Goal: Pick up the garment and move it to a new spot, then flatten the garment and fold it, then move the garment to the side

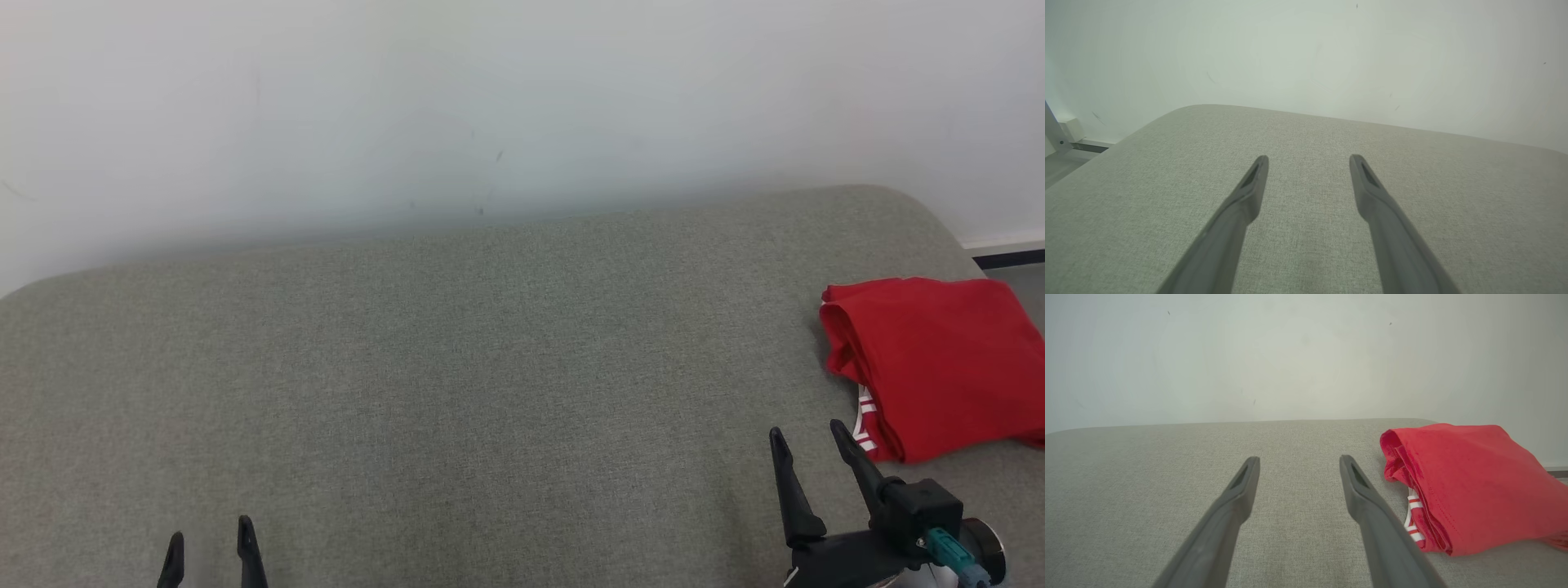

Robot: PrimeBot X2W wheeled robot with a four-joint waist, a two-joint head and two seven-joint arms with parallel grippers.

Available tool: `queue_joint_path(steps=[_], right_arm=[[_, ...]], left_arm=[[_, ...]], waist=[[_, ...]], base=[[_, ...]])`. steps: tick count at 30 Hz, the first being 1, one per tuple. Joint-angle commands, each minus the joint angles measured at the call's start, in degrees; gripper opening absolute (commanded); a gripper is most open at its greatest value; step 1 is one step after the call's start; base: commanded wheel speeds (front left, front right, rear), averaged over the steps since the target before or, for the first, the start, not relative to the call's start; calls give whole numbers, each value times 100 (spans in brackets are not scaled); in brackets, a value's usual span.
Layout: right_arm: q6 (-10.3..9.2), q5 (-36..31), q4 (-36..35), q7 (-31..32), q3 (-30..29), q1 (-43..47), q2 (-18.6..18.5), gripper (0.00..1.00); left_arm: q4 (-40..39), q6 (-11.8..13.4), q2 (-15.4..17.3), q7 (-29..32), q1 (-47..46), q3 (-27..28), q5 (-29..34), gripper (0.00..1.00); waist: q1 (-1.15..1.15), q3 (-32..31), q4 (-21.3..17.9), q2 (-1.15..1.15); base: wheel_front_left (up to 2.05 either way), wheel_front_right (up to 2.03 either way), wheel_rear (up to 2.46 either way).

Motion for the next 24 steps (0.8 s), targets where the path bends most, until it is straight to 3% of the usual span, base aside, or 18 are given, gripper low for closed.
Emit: queue_joint_path(steps=[1, 6, 24], right_arm=[[0, 5, 7, 0, 8, 0, 0, 0], [0, 18, 244, 39, 19, 178, 47, 0], [1, 1985, 55, 489, -233, 104, 144, 0]], left_arm=[[0, 10, 0, 0, 0, -2, 0, 0], [255, 4, -24, 35, 41, -7, -31, 0], [321, -165, -18, 535, -279, 56, -1880, 0]], waist=[[0, 1, -1, 0], [0, 1, -1, 0], [0, 24, 88, 0]], base=[[0, 0, 0], [0, 0, 0], [0, 0, 0]])
